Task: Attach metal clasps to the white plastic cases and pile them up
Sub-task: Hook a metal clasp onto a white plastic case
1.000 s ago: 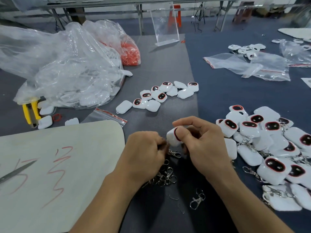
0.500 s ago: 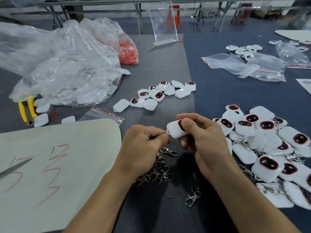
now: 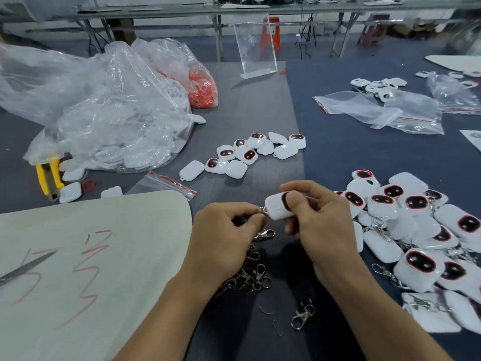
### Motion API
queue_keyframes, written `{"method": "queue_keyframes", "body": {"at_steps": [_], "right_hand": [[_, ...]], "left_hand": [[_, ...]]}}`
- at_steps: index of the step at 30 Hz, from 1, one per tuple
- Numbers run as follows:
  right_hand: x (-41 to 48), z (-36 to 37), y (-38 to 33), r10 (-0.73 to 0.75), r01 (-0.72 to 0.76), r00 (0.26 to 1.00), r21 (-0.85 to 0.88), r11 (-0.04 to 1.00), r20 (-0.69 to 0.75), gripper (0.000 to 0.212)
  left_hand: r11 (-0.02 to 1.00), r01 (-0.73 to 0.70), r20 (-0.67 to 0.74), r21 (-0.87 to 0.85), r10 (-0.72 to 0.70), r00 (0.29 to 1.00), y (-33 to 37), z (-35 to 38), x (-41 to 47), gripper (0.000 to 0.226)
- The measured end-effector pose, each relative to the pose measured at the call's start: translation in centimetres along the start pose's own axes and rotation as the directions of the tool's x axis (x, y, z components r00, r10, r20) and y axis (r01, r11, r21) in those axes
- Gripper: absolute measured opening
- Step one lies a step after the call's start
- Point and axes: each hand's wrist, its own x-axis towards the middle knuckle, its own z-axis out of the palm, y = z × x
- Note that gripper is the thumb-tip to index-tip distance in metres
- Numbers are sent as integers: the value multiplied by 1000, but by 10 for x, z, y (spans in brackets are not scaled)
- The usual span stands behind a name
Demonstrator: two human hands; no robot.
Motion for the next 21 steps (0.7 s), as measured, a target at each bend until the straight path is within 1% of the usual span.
{"method": "queue_keyframes", "body": {"at_steps": [3,6,9,11,13,15,16,17,19,20,21], "right_hand": [[1,2,-1,112,-113,994,131,985,18,22],[2,3,-1,175,-180,983,184,966,47,22],[1,3,-1,208,-217,976,212,953,65,21],[2,3,-2,202,-209,978,197,958,54,20],[4,-2,-1,147,-148,989,117,982,22,18],[6,-9,-2,14,-14,1000,-77,997,3,13],[5,-12,-2,-61,61,998,-197,979,6,11],[5,-15,-2,-126,122,992,-298,947,6,12],[6,-21,-4,-228,191,973,-434,881,-33,14],[7,-25,-6,-283,209,957,-515,831,-67,12],[8,-31,-9,-338,207,936,-617,760,-102,9]], "left_hand": [[999,-1,-83,-44,-3,997,0,0,1,23],[999,-43,-159,23,47,986,-2,0,1,16],[988,-106,-166,112,124,978,-4,-2,-1,14],[986,-115,-158,124,134,978,-3,-3,0,14],[996,-73,-149,49,80,986,-3,-4,1,17],[998,-26,-139,-53,19,990,-4,-7,3,21],[996,-6,-140,-88,-6,990,-5,-8,4,22],[994,8,-152,-106,-24,988,-8,-9,6,22],[995,29,-185,-94,-46,982,-11,-11,7,24],[997,35,-199,-65,-47,979,-11,-12,8,26],[999,39,-202,-33,-45,978,-12,-12,9,27]]}}
